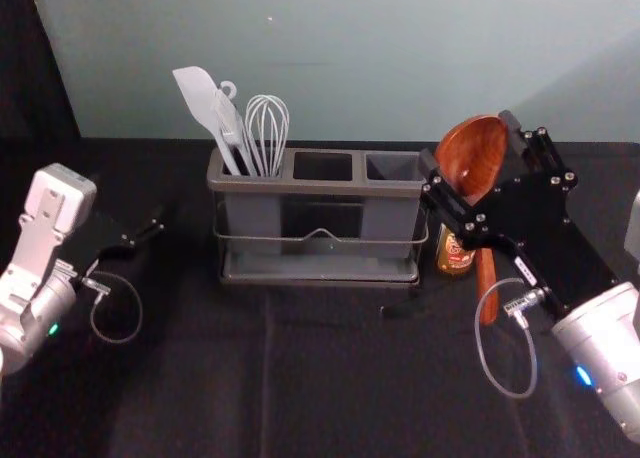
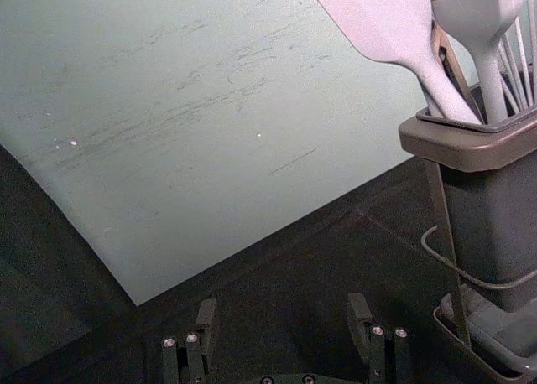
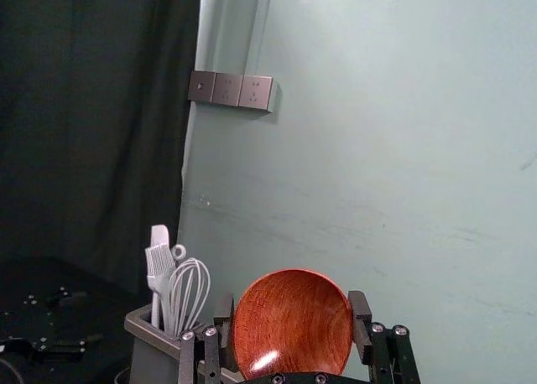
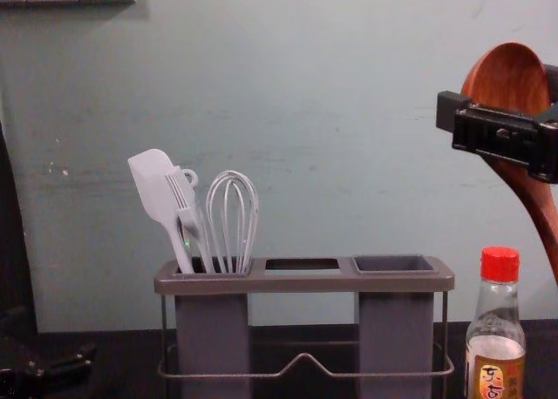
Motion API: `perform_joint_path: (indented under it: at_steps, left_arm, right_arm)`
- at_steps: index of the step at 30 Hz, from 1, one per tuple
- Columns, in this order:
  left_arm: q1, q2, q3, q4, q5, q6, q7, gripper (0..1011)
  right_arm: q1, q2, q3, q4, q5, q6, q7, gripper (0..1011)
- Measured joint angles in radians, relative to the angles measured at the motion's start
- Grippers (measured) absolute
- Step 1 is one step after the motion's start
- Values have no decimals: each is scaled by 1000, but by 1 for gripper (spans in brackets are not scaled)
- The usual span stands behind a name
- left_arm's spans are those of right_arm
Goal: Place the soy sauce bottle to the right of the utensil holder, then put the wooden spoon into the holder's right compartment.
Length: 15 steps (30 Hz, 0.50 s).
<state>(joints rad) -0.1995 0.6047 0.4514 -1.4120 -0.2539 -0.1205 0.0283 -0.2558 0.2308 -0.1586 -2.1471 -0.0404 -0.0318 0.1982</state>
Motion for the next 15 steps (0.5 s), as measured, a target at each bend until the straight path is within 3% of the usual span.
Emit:
perform_joint_path:
  at_steps: [15]
  left_arm:
    - [0, 0, 0, 0, 0, 0, 0, 1000]
  right_arm:
    - [4, 1, -1, 3, -2, 4, 1, 838]
